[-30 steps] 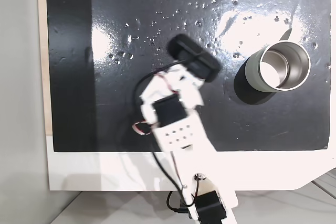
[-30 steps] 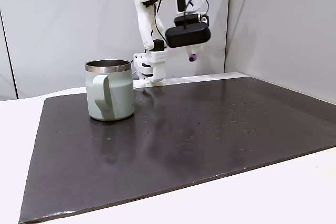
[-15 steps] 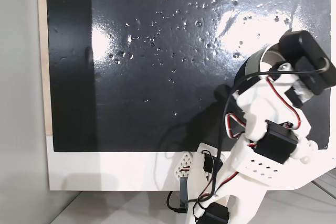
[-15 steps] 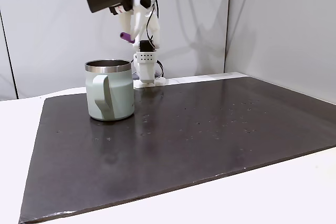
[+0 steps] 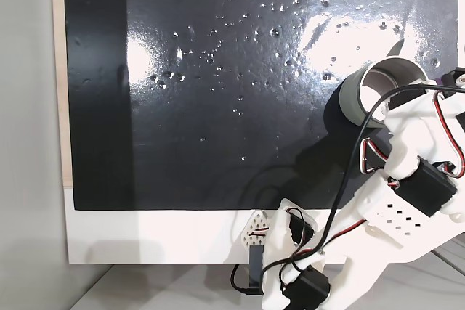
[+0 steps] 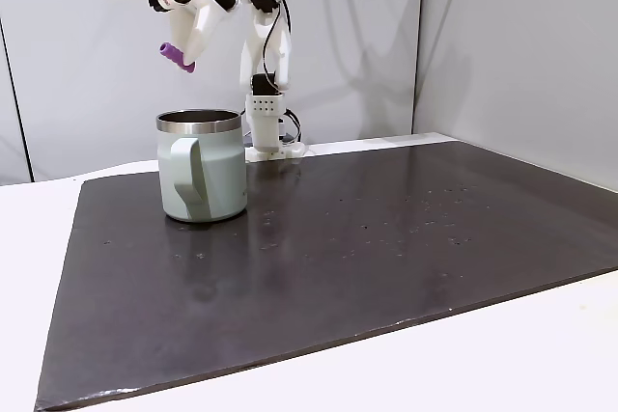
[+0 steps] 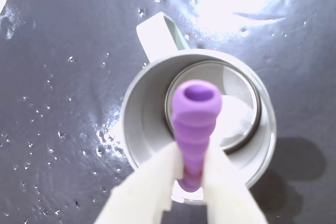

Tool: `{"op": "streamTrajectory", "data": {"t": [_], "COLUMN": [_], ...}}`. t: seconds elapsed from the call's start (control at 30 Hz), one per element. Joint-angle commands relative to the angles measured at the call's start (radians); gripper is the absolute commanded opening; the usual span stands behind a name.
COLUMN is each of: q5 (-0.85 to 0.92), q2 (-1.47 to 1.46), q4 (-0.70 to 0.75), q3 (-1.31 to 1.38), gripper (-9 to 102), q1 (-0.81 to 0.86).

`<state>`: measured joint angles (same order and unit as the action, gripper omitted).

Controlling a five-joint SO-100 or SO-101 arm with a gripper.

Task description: Grasp a pengrip and put it in the cup.

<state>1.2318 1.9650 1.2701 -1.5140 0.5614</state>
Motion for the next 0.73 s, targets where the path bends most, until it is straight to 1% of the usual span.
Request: {"op": "streamTrajectory", "data": {"t": [0.0, 0.07, 0.2, 0.7], "q5": [-0.015, -0.018, -0.018, -0.026], "q2": [0.006, 0.005, -0.002, -0.003], "q4": [-0.035, -0.035, -0.028, -0.025], "q3": [0.052, 0.051, 0.048, 0.048], "gripper": [10, 20, 28, 27], "q1": [0.003, 0.002, 0.002, 0.002]}}
